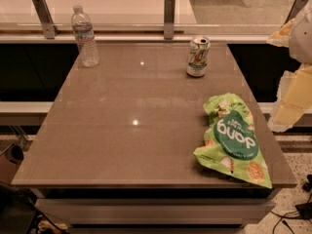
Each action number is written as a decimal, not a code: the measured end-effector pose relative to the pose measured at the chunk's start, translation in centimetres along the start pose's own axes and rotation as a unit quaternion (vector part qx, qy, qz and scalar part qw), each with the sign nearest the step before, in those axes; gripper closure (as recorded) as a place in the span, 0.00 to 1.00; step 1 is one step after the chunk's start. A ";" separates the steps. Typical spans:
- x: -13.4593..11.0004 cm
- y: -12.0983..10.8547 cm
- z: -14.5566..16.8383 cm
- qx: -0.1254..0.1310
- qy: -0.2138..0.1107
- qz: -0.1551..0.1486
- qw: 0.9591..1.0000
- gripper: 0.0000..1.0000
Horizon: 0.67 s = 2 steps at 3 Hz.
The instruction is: Move green rice chip bag near water bottle
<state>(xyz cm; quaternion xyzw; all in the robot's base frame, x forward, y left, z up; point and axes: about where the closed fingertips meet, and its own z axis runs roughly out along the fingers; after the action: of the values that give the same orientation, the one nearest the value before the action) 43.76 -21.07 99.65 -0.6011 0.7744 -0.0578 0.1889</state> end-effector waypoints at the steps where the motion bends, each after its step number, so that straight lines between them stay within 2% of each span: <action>1: 0.0 0.0 0.0 0.000 0.000 0.000 1.000 0.00; 2: -0.6 -0.4 2.4 -0.029 -0.019 -0.004 0.999 0.00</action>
Offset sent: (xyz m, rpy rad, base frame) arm 0.0353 0.0195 -0.0560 0.1195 0.1371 0.0875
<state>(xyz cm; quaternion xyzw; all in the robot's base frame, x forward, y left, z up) 45.07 -20.27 97.70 -0.6104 0.7696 -0.0243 0.1858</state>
